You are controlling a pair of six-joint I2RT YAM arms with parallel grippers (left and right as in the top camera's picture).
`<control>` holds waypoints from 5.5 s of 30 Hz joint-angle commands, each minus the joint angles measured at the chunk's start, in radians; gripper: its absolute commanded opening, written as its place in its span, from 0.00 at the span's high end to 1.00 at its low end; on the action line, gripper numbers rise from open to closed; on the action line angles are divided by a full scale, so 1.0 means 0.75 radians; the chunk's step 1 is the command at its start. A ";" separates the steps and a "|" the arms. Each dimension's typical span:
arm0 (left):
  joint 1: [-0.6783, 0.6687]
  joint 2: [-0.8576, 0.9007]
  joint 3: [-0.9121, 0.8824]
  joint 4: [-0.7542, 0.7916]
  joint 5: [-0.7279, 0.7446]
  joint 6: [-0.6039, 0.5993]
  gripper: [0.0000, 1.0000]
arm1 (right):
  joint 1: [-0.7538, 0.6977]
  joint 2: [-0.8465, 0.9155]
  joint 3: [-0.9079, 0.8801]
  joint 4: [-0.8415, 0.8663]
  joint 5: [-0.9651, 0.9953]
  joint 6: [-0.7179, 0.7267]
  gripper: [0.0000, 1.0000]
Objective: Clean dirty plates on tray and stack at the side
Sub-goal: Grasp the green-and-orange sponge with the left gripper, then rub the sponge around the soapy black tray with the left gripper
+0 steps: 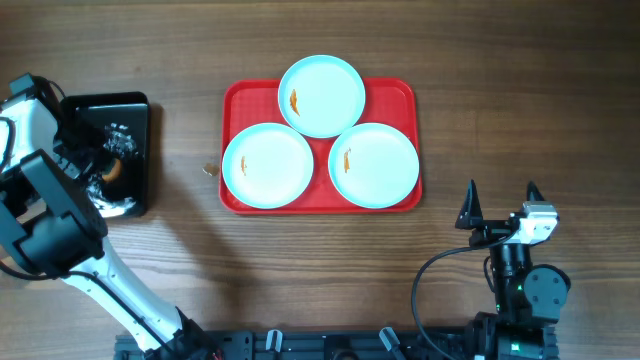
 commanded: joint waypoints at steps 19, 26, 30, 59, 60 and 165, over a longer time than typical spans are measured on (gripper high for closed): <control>-0.003 0.020 0.011 0.224 -0.124 0.006 0.43 | -0.004 -0.006 -0.002 0.005 0.009 -0.017 0.00; -0.003 0.020 -0.023 0.208 -0.124 0.006 0.33 | -0.004 -0.006 -0.002 0.005 0.009 -0.017 0.00; -0.003 0.020 -0.066 0.246 -0.124 0.007 0.29 | -0.004 -0.006 -0.002 0.005 0.009 -0.016 0.00; -0.002 0.018 -0.084 0.149 -0.201 0.071 0.00 | -0.004 -0.006 -0.002 0.005 0.009 -0.017 0.00; -0.002 0.018 -0.084 0.140 -0.201 0.071 0.00 | -0.004 -0.006 -0.002 0.005 0.009 -0.017 0.00; 0.012 -0.369 -0.081 0.068 0.281 0.072 0.96 | -0.003 -0.006 -0.002 0.005 0.009 -0.017 0.00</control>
